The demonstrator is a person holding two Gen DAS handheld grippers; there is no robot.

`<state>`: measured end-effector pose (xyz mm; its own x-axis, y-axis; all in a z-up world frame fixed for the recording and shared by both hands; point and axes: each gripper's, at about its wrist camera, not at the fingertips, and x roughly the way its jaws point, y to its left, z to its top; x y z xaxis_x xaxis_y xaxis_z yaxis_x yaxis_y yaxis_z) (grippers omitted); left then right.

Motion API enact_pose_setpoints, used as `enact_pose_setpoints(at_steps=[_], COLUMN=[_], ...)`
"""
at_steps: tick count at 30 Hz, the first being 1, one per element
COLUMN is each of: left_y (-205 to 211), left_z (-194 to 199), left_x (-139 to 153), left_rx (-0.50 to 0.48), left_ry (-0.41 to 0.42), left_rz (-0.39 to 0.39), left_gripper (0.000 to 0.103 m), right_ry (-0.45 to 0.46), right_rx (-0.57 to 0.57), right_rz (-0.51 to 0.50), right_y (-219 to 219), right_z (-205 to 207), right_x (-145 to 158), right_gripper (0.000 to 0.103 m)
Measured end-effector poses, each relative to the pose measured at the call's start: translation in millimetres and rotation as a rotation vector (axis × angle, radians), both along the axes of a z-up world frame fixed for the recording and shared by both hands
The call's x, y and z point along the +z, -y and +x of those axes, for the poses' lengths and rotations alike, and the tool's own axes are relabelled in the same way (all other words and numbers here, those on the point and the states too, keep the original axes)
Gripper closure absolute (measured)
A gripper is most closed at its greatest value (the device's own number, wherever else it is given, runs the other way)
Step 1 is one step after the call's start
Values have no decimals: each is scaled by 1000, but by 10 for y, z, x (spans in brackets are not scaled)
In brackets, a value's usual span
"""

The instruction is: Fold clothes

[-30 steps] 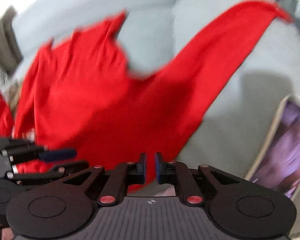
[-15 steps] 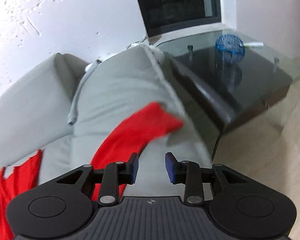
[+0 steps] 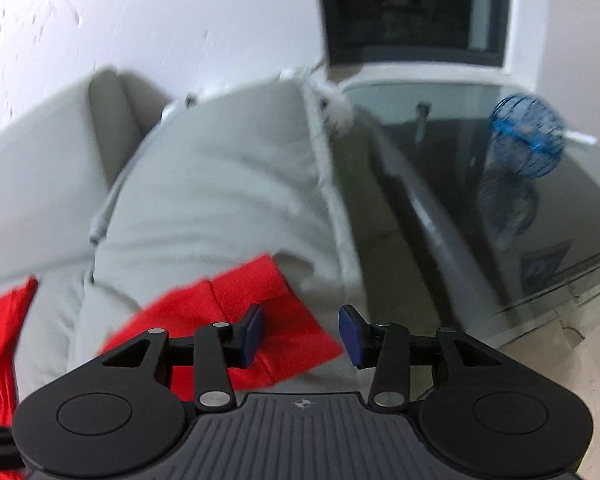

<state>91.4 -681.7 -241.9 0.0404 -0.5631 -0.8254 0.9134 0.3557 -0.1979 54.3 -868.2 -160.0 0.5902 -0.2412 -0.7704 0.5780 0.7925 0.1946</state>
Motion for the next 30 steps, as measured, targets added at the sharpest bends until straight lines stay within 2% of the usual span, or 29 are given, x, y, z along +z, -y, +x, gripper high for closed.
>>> enact_pose_setpoints(at_steps=[2,4,8,10,11,12,14,15,16,18,20,21,23,27,30], left_y=[-15,-20,-9,-19,-34,-39,-18,3,29,62,16,-29,-133,-435,-797], left_z=[13,14,-8,-1,10,22,53,63,73,100,119,119,114,92,51], left_x=[0,2,57,116,170,202,237,226,201,141,152,182,255,408,520], left_rx=[-3,-2,-11,-15,-17,-17,-15,-14,-9,9,28,29,24,42,92], left_ry=[-9,-14,-1,0,-6,-10,-24,-30,-36,-59,-70,-67,-55,-29,4], left_rz=[0,0,2,-12,-31,-44,-53,-46,-31,-6,-6,-10,-17,-21,27], left_gripper=[76,76,76,76,76,76,76,76,76,76,76,76,75,67,60], right_ry=[11,22,-10,21,27,39,1,-35,-67,-113,-110,-58,-19,35,39], right_rx=[-8,27,101,109,111,119,127,119,110,82,55,29,17,34,79], right_rz=[37,43,-81,-227,-256,-326,-409,-430,-432,-400,-379,-356,-320,-237,-163], right_y=[-3,-57,-243,-313,-319,-338,-326,-309,-287,-248,-237,-263,-274,-567,-984], right_z=[-3,0,98,131,141,167,294,359,406,462,453,369,286,27,-146], right_x=[-35,-9,110,301,335,415,461,439,405,368,392,504,601,856,951], right_gripper=[64,91,93,93,93,94,93,89,73,65,64,61,56,49,46])
